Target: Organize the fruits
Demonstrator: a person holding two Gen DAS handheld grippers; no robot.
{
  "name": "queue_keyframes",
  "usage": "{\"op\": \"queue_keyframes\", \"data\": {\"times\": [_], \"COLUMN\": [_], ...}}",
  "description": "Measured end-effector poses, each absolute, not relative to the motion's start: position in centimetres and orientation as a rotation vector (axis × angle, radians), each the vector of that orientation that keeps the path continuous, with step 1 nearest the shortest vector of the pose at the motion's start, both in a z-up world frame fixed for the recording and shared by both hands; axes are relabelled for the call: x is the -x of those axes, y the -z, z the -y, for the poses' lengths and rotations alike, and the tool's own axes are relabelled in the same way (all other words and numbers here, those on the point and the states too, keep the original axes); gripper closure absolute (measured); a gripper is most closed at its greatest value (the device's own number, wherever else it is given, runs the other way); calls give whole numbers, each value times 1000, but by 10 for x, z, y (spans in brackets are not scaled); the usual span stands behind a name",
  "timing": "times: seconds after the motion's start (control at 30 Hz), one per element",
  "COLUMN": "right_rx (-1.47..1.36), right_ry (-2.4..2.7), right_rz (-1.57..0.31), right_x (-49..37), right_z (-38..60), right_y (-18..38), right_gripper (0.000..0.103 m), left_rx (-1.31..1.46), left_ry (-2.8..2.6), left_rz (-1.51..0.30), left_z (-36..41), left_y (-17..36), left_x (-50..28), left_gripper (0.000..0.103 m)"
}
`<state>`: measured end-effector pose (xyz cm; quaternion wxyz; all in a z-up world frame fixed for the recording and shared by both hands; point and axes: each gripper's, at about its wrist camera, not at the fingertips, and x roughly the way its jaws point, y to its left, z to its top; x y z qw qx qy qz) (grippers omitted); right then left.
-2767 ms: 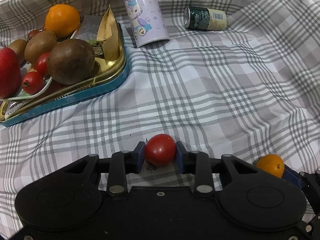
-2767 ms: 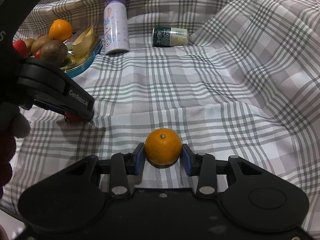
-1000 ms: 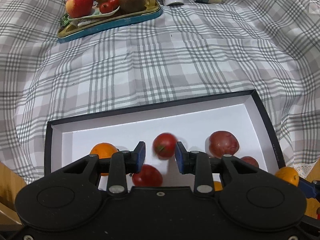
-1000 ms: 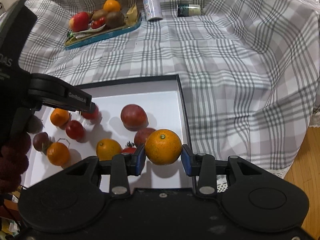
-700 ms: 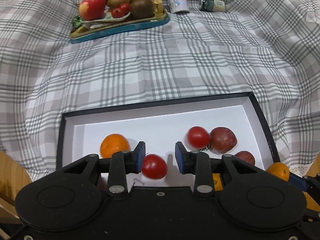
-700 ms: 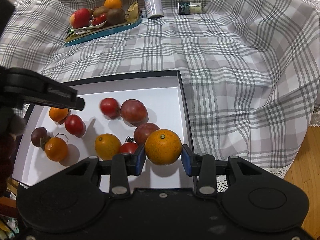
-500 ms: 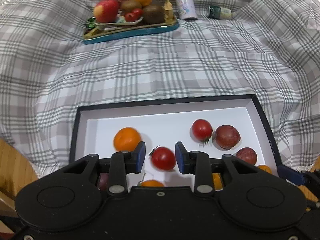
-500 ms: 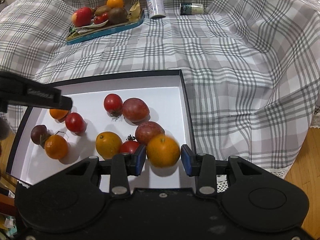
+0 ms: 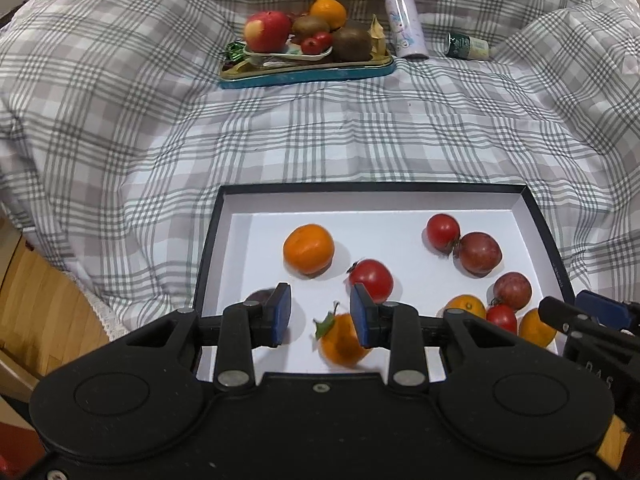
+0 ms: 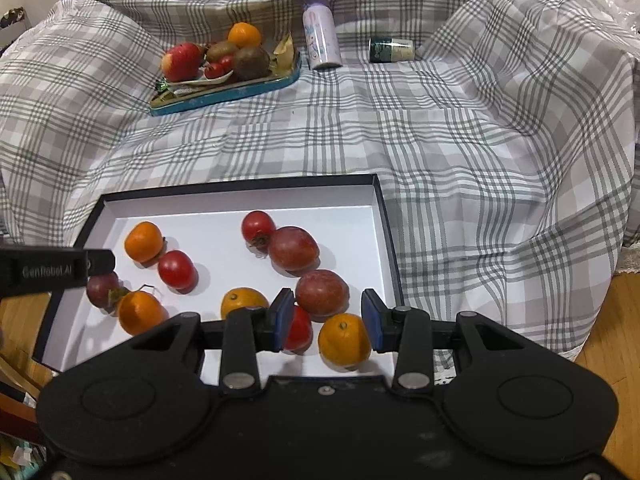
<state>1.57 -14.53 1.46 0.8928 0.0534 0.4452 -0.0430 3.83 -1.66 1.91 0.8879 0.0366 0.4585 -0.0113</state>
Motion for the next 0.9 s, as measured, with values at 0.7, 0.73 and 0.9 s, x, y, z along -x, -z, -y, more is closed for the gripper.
{"op": "queue_keyframes", "data": {"times": [0.7,0.73,0.9], "right_rx": [-123,-121,-118], "right_ry": [109,109,104], "right_rz": [-860,-858,-857], "right_x": [14,15,18], "right_z": [136,136,135], "right_y": [-32,-32,-32], "right_gripper": [62,62,61], "left_rx": [-53,-52,-40], "left_ry": [11,8,9], "left_rz": [-953,-952,-955], "left_z": [5,5,6], "left_y": [-17,-17,-15], "left_x": [-1,1,6], "left_gripper": [61,61,61]}}
